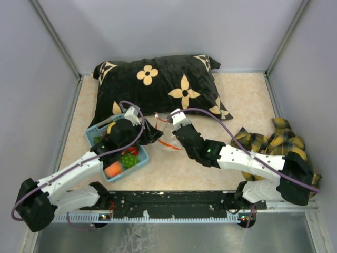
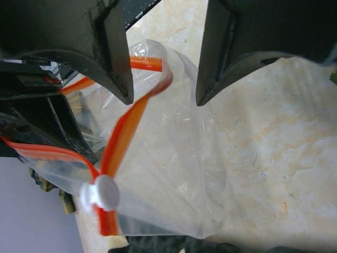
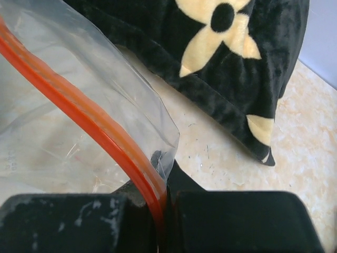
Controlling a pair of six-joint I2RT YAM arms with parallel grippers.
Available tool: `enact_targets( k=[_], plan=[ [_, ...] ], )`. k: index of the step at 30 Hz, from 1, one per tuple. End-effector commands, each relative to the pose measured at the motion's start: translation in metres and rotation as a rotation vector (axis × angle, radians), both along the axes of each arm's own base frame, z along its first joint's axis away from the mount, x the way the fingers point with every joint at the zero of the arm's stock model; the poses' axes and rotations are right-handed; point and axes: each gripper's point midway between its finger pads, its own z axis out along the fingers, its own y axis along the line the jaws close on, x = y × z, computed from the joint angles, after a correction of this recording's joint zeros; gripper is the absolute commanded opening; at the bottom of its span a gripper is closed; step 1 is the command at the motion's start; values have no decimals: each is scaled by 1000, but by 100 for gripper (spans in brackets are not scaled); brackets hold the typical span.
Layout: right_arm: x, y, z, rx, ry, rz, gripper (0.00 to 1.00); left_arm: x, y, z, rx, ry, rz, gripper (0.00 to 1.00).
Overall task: Place the food in the zip-top bag and seal the zipper
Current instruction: Open the zipper of the food storage bag.
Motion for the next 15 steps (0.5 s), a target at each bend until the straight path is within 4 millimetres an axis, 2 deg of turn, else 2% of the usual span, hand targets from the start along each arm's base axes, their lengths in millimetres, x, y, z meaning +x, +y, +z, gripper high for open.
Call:
enact_targets(
  k=[1, 11, 15],
  plan=[
    [9, 9, 20, 50, -30, -25, 1, -6, 12, 26, 16, -48, 4, 60],
    [11, 12, 16, 27, -24, -24, 1, -33, 75, 19, 157, 69, 182, 72],
    [12, 13, 14, 23, -22, -17, 1, -46, 96, 11, 183, 144, 255, 81]
  ],
)
